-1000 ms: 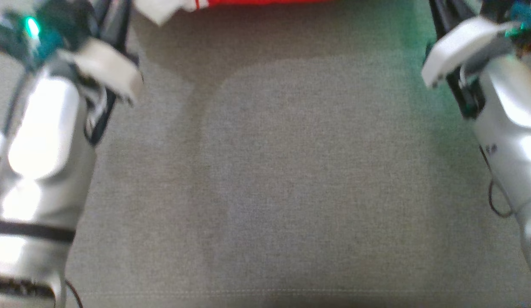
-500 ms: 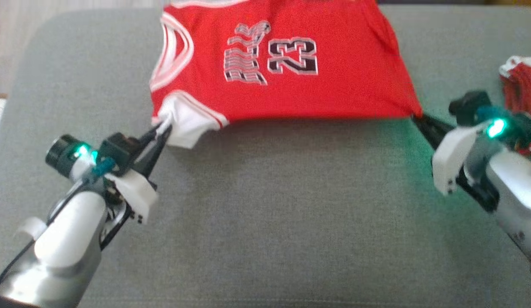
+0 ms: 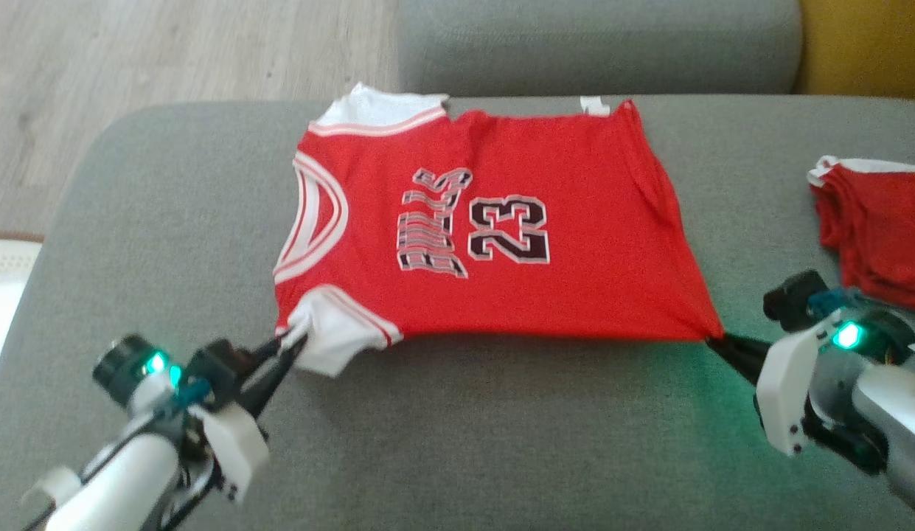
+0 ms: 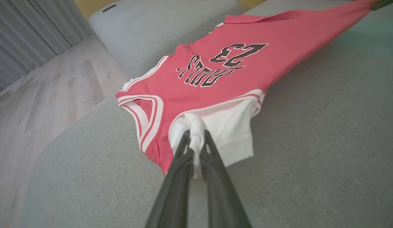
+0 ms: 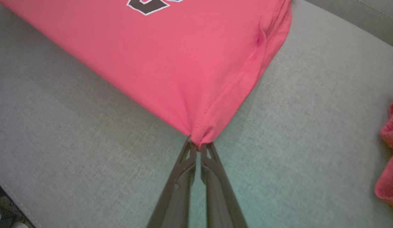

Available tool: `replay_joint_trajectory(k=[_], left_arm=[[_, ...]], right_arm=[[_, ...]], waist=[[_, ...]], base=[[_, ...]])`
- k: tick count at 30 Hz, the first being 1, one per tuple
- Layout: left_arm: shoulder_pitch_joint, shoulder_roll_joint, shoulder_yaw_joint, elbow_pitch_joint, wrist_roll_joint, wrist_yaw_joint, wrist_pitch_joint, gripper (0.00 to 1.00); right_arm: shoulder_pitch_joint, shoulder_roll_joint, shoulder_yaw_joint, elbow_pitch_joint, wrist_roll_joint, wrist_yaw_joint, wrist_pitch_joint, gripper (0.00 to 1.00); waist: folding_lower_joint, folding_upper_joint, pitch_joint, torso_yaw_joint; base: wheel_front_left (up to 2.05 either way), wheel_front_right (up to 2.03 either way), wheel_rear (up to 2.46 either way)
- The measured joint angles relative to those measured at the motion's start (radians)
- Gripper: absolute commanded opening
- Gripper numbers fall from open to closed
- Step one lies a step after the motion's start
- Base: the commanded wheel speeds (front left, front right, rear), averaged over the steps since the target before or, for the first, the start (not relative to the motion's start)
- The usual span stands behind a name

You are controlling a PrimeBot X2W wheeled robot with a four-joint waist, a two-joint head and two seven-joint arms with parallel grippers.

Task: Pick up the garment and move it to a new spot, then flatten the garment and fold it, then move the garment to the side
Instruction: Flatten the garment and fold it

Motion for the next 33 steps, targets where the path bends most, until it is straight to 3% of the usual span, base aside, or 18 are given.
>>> replay_joint_trajectory(k=[8, 14, 24, 33], left_arm=[[0.145, 0.070, 0.000, -0.209, -0.053, 0.053, 0.091, 0.00], [0.125, 0.097, 0.028, -0.281, -0.070, 0.067, 0.143, 0.00], [-0.054, 0.099, 0.024, -0.216, -0.058, 0.035, 0.190, 0.00], [-0.239, 0.090, -0.033, -0.073, -0.036, 0.007, 0.206, 0.00]], right_arm=[[0.063, -0.095, 0.006, -0.164, 0.065, 0.000, 0.065, 0.00], [0.056, -0.108, -0.050, -0.211, 0.035, 0.000, 0.117, 0.00], [-0.040, -0.078, -0.131, -0.184, -0.011, 0.000, 0.170, 0.00], [-0.134, -0.025, -0.135, -0.135, -0.056, 0.000, 0.206, 0.00]], waist=[[0.0000, 0.0000, -0.037, -0.023], [0.0000, 0.0000, 0.013, -0.032], [0.0000, 0.0000, 0.117, -0.039], [0.0002, 0.0000, 0.196, -0.042]], base=[[0.00, 0.00, 0.00], [0.00, 0.00, 0.00], [0.00, 0.00, 0.00], [0.00, 0.00, 0.00]])
